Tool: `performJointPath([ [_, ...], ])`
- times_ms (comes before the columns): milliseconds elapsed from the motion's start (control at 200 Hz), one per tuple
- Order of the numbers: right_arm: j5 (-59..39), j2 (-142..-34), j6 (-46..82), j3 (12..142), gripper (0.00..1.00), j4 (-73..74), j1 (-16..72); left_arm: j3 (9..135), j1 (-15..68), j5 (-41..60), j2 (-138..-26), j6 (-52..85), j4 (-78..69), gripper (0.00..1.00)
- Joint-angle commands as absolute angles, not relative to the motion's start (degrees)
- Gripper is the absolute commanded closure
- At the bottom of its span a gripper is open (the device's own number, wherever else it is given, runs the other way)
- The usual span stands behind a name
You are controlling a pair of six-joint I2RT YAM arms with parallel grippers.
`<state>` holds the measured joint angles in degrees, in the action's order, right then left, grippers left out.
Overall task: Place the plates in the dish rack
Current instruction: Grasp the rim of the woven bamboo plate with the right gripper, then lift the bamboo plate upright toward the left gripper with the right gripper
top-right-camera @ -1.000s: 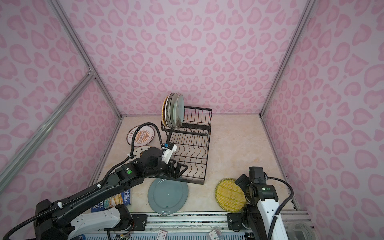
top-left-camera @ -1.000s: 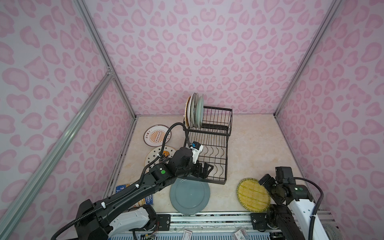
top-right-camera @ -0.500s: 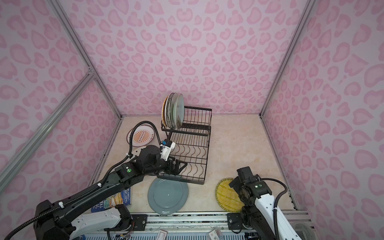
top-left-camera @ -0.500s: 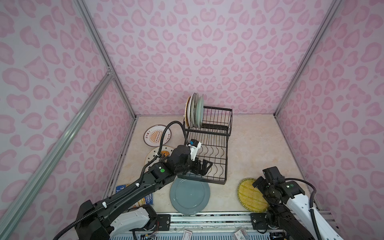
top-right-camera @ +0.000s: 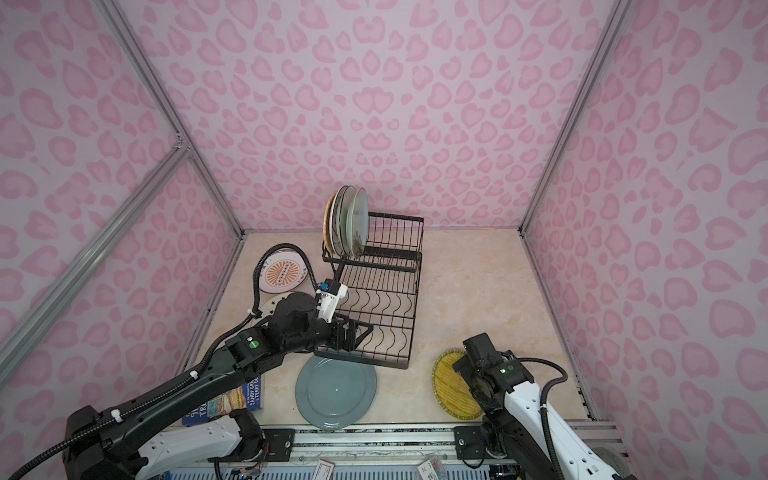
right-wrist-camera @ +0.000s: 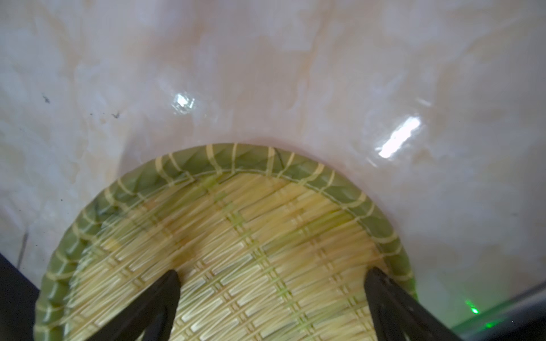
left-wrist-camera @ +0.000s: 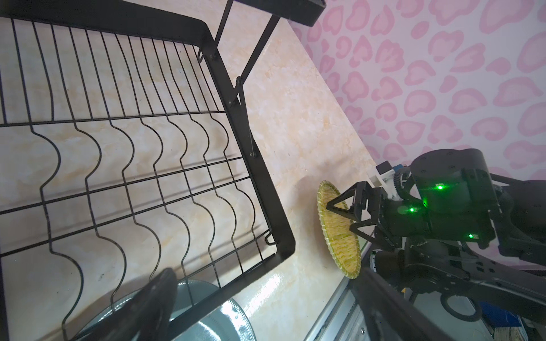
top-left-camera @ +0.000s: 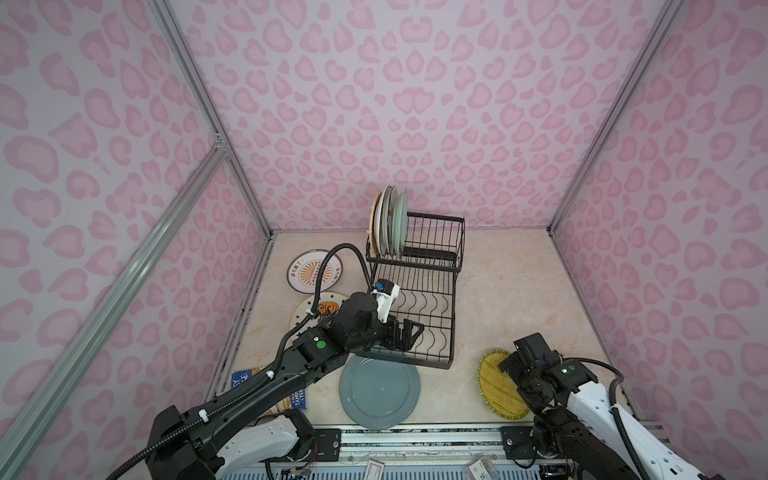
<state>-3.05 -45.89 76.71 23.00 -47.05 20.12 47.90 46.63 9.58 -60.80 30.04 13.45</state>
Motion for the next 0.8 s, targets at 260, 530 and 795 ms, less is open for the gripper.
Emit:
performJointPath([
  [260,-4.67,-60.62,75.09,30.70,0.02,-30.44,21.93,47.83,46.58,8.50,-59.78,31.20,12.72,0.02],
  [530,-4.58,-58.55,68.42,34.02,0.02,-30.97,21.48,47.19,46.59,7.48,-57.39,30.68,14.06,0.02],
  [795,-9.00,-46.61,48.12,32.35,0.02,-37.35,13.10,44.88,46.60,12.58,-54.07,30.92,12.60,0.03],
])
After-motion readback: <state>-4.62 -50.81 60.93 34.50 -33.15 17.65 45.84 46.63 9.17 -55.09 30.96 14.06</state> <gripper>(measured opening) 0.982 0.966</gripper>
